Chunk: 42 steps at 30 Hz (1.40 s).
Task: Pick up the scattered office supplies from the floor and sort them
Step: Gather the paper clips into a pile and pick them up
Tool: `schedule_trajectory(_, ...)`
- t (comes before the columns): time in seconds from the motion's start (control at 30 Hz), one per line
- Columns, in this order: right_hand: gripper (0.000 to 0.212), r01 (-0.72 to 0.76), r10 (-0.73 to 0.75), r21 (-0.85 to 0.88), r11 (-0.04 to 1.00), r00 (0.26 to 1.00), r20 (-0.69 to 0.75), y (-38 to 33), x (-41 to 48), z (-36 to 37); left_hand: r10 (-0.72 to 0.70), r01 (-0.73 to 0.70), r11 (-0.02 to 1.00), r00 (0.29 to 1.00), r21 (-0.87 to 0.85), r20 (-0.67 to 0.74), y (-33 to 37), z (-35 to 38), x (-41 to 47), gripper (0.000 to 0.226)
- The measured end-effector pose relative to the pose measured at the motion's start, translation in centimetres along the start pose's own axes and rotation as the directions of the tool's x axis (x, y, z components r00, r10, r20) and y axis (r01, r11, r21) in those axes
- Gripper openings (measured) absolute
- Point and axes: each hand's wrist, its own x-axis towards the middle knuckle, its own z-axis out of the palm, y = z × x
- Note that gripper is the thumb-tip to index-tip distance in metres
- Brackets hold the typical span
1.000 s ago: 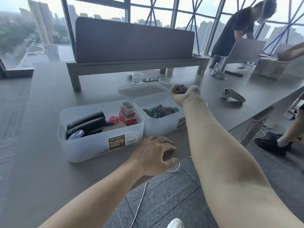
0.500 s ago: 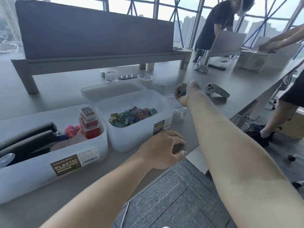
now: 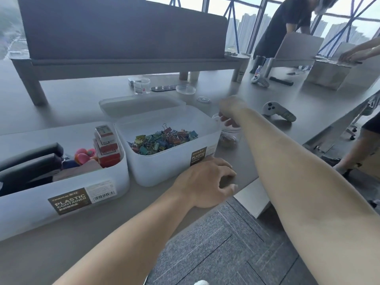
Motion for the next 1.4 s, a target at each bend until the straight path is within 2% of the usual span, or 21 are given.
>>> schedule_trajectory(0.07, 0.029, 0.001, 0.0, -0.016, 1.0, 1.0, 0.02, 0.2, 0.2, -0.4, -0.004, 0.004, 1.0, 1.0, 0.001, 0.0, 0.0, 0.0, 0.0, 0.045)
schedule_trajectory(0.13, 0.03, 0.062, -0.052, -0.117, 0.991, 0.995, 0.087, 0.5, 0.0, -0.8, -0.001, 0.001, 1.0, 1.0, 0.005, -0.004, 0.0, 0.1, 0.0, 0.044)
schedule_trajectory(0.2, 0.028, 0.121, -0.113, -0.093, 0.988, 0.99, 0.088, 1.0, -0.4, -0.7, 0.0, 0.0, 1.0, 1.0, 0.01, -0.01, 0.1, 0.0, -0.1, 0.043)
schedule_trajectory(0.27, 0.027, 0.219, -0.19, -0.305, 0.927, 0.974, 0.121, 1.8, -0.1, -0.7, 0.0, 0.001, 1.0, 1.0, 0.015, -0.009, 0.2, -0.1, -0.1, 0.043)
schedule_trajectory(0.3, 0.022, 0.202, -0.183, -0.26, 0.944, 0.978, 0.098, 1.8, -0.4, -0.8, -0.001, 0.001, 1.0, 1.0, 0.016, -0.01, 0.3, -0.1, -0.2, 0.043)
schedule_trajectory(0.33, 0.017, 0.196, -0.188, -0.123, 0.973, 0.979, 0.073, 1.9, -0.9, -1.1, -0.007, 0.007, 1.0, 1.0, 0.015, -0.009, 0.4, -0.1, -0.3, 0.042)
schedule_trajectory(0.37, 0.021, 0.217, -0.216, -0.094, 0.972, 0.976, 0.021, 2.1, -1.1, -1.4, -0.016, 0.016, 1.0, 1.0, 0.012, -0.012, 0.5, -0.2, -0.5, 0.041)
schedule_trajectory(0.4, 0.03, 0.262, -0.273, -0.205, 0.943, 0.962, -0.024, 2.3, -1.5, -1.9, -0.026, 0.026, 1.0, 0.999, 0.009, -0.021, 0.7, -0.4, -0.7, 0.039)
schedule_trajectory(0.43, 0.035, 0.271, -0.289, -0.213, 0.939, 0.955, -0.058, 2.7, -1.8, -2.2, -0.04, 0.04, 0.999, 0.999, 0.003, -0.03, 0.9, -0.5, -1.0, 0.036)
schedule_trajectory(0.53, 0.025, 0.284, -0.304, -0.152, 0.947, 0.943, -0.133, 3.1, -4.1, -3.3, -0.07, 0.069, 0.997, 0.997, -0.043, -0.023, 1.9, -1.1, -2.2, 0.029)
schedule_trajectory(0.73, 0.026, 0.302, -0.315, -0.093, 0.949, 0.922, -0.225, 3.1, -6.9, -4.1, -0.064, 0.068, 0.996, 0.996, -0.06, 0.066, 4.9, -1.6, -4.7, 0.029)
schedule_trajectory(0.97, 0.03, 0.314, -0.346, -0.189, 0.93, 0.924, -0.166, 3.6, -4.0, -0.5, -0.073, 0.073, 0.996, 0.997, -0.054, -0.001, 3.1, -0.7, -3.7, 0.024)
schedule_trajectory(1.07, 0.024, 0.3, -0.325, -0.165, 0.94, 0.934, -0.15, 4.1, -3.4, -0.4, -0.109, 0.109, 0.994, 0.994, 0.023, 0.007, 3.0, 0.0, -2.8, 0.036)
schedule_trajectory(1.17, 0.028, 0.298, -0.316, -0.145, 0.944, 0.94, -0.128, 4.7, -2.9, -1.0, -0.121, 0.116, 0.987, 0.992, 0.113, 0.036, 2.7, 0.4, -2.4, 0.052)
schedule_trajectory(1.27, 0.035, 0.297, -0.311, -0.148, 0.943, 0.947, -0.077, 5.0, -2.9, -1.1, -0.118, 0.109, 0.984, 0.992, 0.142, 0.054, 2.8, 0.4, -2.7, 0.055)
schedule_trajectory(1.4, 0.043, 0.266, -0.283, -0.142, 0.954, 0.951, -0.121, 4.8, -4.0, -1.2, -0.122, 0.117, 0.986, 0.992, 0.122, 0.029, 3.0, 0.3, -2.9, 0.053)
